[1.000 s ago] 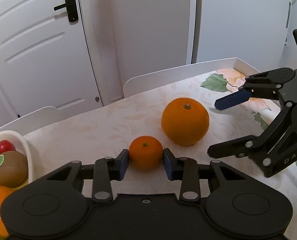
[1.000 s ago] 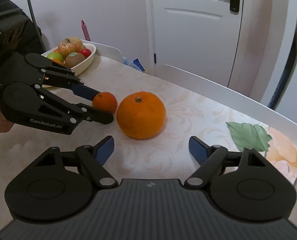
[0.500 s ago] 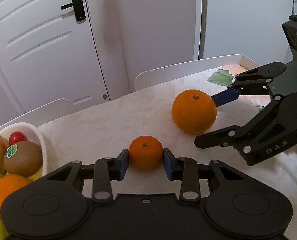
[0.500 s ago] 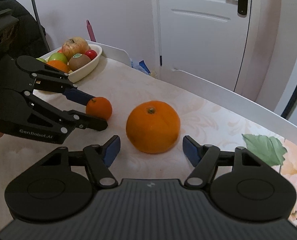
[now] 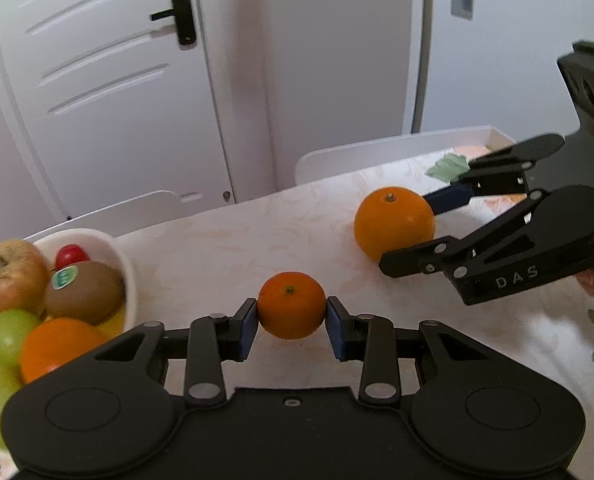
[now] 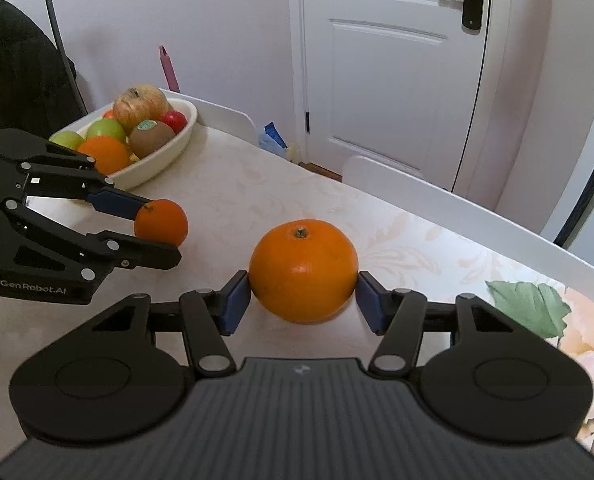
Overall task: Organize fruits
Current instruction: 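Grasp the last tangerine with the left tool while the right tool grasps the large orange, then carry tangerine and large orange over the plate and open the left tool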
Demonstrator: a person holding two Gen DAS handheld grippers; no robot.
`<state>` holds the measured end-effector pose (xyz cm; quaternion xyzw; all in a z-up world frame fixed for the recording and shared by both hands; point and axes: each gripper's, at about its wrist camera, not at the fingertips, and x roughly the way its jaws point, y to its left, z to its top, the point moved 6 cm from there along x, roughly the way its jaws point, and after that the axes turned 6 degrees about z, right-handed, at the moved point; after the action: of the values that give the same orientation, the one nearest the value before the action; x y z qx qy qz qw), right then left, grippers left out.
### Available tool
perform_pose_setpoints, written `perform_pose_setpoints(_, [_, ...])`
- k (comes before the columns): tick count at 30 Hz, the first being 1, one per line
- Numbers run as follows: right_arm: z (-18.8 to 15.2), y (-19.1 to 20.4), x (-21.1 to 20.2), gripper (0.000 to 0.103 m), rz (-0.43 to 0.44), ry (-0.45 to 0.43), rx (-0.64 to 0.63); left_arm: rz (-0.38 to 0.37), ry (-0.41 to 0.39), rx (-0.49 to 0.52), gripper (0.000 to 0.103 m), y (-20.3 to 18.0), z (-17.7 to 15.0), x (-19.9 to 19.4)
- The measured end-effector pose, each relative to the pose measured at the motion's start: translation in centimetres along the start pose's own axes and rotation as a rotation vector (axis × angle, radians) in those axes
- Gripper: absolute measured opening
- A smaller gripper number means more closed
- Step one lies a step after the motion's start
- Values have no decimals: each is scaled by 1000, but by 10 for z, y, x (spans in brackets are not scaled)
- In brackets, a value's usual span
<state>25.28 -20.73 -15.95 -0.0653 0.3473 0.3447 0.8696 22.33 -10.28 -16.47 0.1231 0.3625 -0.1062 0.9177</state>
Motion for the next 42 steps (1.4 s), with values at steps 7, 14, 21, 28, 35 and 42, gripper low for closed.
perform_pose_setpoints(7, [26,29,-20,72,15,-30,25,32,-40,-73,40,19,3,-38])
perform_pose_setpoints(14, [54,71,-33,72,29,-46,49,52,-70,-123,40,45,4,-78])
perform_pose_setpoints(21, [84,117,-31,72,33,-68,48,76,-94,-146,40,90,6,-106])
perform_pose_setpoints(28, [106,152,-12,72,23,-78,73,90,-85,-148,40,138,-1,-111])
perform_pose_setpoints(35, [116,174,17,72,0,-69,102,101,-50,-150,40,182,-17,-95])
perform_pose_setpoints(42, [122,187,39,72,-39,-65,145,86,-4,-124,40,207,-36,-70])
